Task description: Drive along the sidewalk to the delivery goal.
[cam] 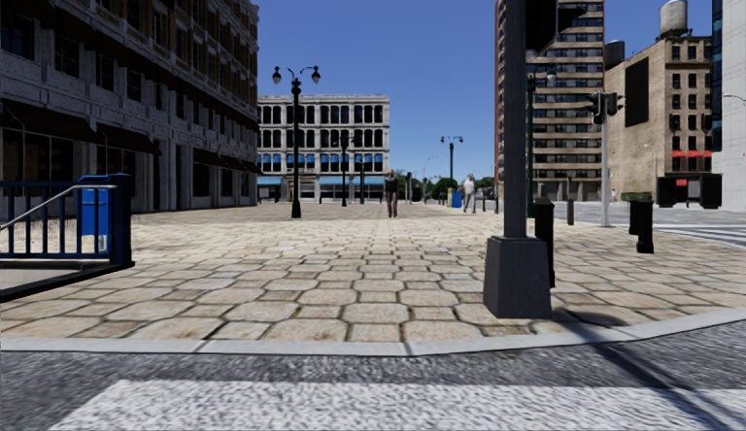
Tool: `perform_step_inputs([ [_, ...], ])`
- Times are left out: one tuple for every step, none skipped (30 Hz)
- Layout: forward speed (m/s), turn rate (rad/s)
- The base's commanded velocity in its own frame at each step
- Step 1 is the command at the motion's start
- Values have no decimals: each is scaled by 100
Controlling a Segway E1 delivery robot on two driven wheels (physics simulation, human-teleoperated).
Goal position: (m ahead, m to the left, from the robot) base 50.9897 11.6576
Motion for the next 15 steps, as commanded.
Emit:
perform_step_inputs([
  [200,27],
  [200,27],
  [200,27],
  [200,27],
  [200,27],
  [200,27],
  [200,27],
  [200,27],
  [200,27],
  [200,27],
  [200,27],
  [149,27],
  [142,27],
  [139,27],
  [138,27],
])
